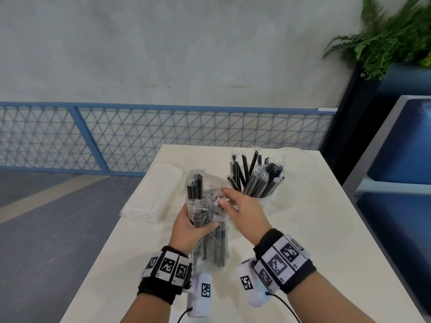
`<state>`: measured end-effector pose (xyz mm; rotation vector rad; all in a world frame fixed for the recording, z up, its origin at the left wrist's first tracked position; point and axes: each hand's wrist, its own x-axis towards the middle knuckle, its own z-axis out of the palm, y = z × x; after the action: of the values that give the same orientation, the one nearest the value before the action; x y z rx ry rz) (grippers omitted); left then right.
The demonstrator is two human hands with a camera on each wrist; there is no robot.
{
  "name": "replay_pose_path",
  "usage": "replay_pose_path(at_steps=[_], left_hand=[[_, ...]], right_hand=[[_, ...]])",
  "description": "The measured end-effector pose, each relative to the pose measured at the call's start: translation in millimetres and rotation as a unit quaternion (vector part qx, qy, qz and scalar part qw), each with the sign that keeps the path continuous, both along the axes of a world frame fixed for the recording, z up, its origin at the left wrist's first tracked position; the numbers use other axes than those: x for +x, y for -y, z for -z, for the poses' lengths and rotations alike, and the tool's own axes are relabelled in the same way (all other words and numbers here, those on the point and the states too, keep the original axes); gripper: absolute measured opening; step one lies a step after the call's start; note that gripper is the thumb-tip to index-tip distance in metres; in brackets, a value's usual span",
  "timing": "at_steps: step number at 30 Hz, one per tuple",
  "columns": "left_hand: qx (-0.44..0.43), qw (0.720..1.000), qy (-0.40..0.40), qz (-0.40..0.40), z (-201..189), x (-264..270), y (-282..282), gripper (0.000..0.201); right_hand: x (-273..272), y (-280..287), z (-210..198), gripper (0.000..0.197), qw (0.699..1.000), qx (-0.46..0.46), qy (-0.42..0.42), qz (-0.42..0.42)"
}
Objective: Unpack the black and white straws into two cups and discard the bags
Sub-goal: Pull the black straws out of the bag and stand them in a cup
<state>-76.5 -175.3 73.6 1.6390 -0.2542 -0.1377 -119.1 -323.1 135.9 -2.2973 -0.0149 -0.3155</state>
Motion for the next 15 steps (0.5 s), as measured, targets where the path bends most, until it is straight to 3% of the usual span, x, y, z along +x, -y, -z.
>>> replay_pose_path(at_steps=[3, 5, 10, 15], left_hand=[[-0.005, 1.0, 0.004, 0.017, -3, -2, -1, 0.051], [-0.009, 1.0, 0.001, 0.028, -3, -2, -1, 0.055], [0.008, 0.998, -0.009, 0.057, 0, 1, -2, 0.056], [-0.001, 0.999, -0.005, 0.041, 1, 2, -1, 0.073]], right_hand=[[3, 7, 1, 0.068, 0.995, -0.045, -0.057, -0.069], [4, 10, 3, 0.076, 0.995, -0.028, -0.061, -0.068], [8, 7, 14, 0.068, 0.998, 0.04, -0.033, -0.022], [5, 1, 27, 0.056, 0.987, 0.158, -0.017, 0.001]])
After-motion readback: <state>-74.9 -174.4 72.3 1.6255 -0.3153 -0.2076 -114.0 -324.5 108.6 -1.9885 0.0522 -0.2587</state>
